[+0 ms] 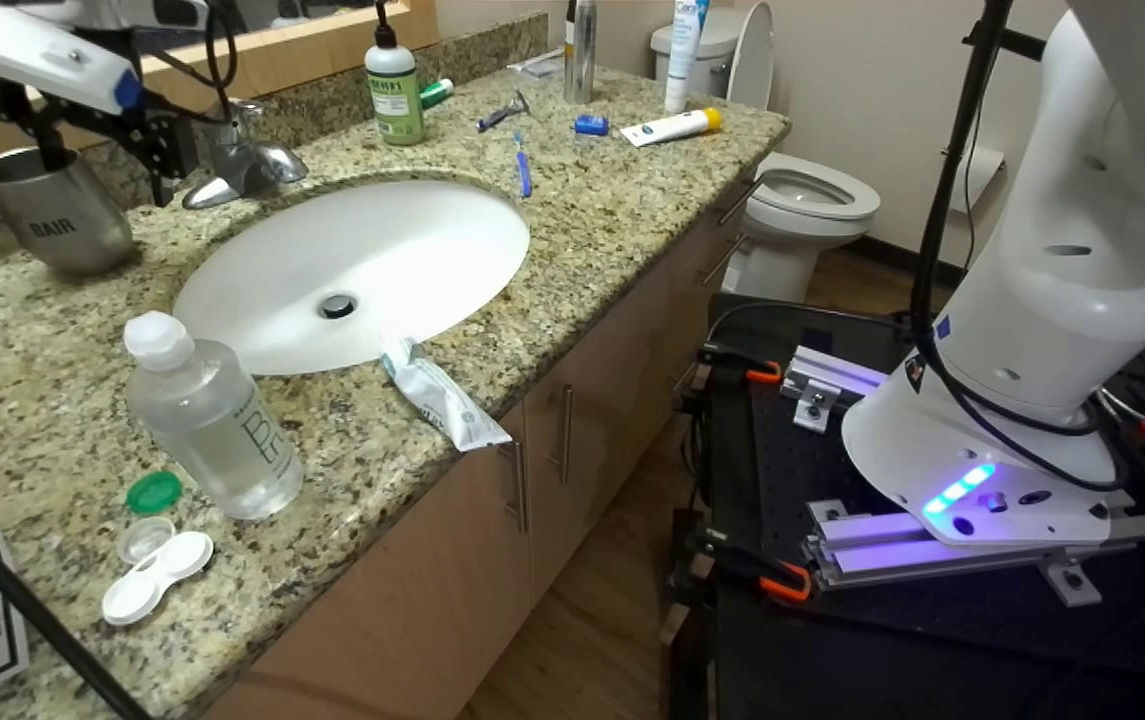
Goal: Get the silver cup on the countertop and place it near the white tube with a yellow lid
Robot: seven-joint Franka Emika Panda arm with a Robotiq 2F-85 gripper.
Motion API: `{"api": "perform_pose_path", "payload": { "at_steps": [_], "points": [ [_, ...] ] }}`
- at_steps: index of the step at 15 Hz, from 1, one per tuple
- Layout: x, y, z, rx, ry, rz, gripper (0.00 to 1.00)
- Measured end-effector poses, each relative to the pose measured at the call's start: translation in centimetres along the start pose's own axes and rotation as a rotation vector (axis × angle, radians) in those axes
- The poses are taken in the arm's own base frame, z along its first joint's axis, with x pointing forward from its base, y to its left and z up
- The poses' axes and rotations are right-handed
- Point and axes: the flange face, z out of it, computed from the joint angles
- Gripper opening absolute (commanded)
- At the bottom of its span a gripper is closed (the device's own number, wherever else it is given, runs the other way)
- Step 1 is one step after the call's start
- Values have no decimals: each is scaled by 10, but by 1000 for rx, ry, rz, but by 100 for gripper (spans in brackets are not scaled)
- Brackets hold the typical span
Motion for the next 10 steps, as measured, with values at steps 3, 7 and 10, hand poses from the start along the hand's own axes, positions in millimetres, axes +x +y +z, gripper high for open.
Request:
{"api": "perform_pose_path", "payload": {
  "at_steps": [3, 7, 10],
  "points": [
    [3, 1, 0, -1, 11, 21, 46],
    [4, 1, 0, -2, 16, 32, 18],
    [7, 2, -1, -3, 19, 43, 0]
  ]
}}
